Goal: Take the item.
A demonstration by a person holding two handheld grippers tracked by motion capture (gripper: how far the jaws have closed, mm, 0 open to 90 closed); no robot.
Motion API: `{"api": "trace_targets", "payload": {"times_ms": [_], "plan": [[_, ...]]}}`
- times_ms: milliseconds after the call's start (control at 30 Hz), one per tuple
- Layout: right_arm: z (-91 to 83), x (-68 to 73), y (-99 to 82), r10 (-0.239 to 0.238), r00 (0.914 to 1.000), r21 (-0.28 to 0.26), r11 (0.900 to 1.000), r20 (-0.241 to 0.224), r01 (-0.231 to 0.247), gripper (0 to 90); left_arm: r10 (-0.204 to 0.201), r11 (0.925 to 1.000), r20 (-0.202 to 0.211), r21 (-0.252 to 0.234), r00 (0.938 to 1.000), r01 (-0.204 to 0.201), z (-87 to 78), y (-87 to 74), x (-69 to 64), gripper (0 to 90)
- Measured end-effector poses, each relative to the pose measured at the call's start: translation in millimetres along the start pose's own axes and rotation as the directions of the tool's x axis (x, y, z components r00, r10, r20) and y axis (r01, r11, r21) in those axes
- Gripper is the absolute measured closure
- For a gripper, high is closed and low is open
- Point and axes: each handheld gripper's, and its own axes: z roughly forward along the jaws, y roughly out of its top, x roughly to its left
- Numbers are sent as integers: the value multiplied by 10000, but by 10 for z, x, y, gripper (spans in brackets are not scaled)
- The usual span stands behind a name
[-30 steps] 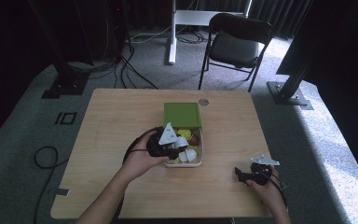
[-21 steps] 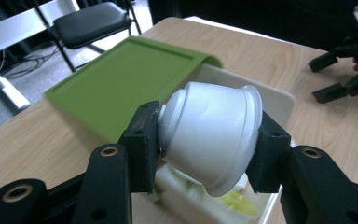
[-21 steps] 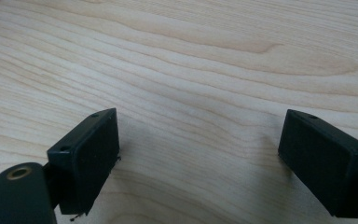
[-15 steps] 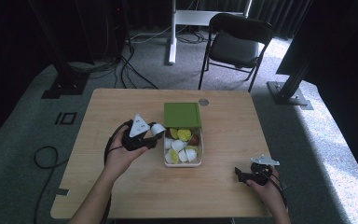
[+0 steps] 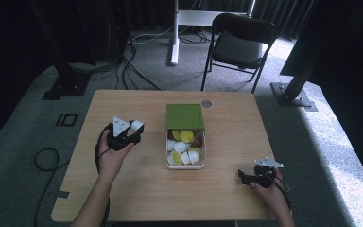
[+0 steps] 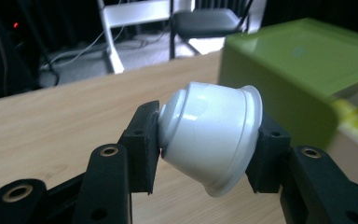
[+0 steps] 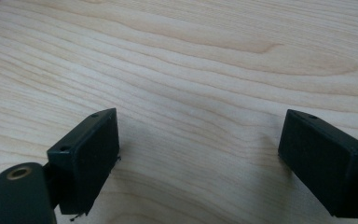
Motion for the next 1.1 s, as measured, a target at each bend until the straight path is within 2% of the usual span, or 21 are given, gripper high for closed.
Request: {"api": "trace_targets", "payload": {"times_ms": [100,233,433,600,667,733,800,1067,1100], "plan": [[0,0,0,0,10000,-1,10000,0,0,121,-477,9987,-189,150,9987,479,63,-73,52,535],[0,0,0,4,10000,0,10000,0,-4,121,-1128,9927,-473,382,9925,1147,148,-146,151,536],[0,0,0,4,10000,0,10000,0,-4,121,-1519,9844,-550,817,9869,1561,271,-243,265,537],[0,0,0,0,10000,0,10000,0,0,121,-2010,9730,-352,1090,9790,2036,374,-330,329,537],[0,0,0,0,10000,-1,10000,0,0,121,-2028,9703,-351,1274,9786,2056,411,-361,342,537],[0,0,0,2,10000,1,10000,0,-2,121,-2199,9644,-207,1459,9753,2206,445,-391,356,538],[0,0,0,3,10000,0,10000,0,-3,121,-2173,9613,-293,1667,9757,2192,474,-422,368,537],[0,0,0,3,10000,-1,10000,-3,-3,121,-2519,9451,-273,2082,9674,2520,544,-518,400,538],[0,0,0,4,10000,-1,10000,-1,-4,121,-2506,9442,-249,2145,9678,2501,555,-529,403,537]]}}
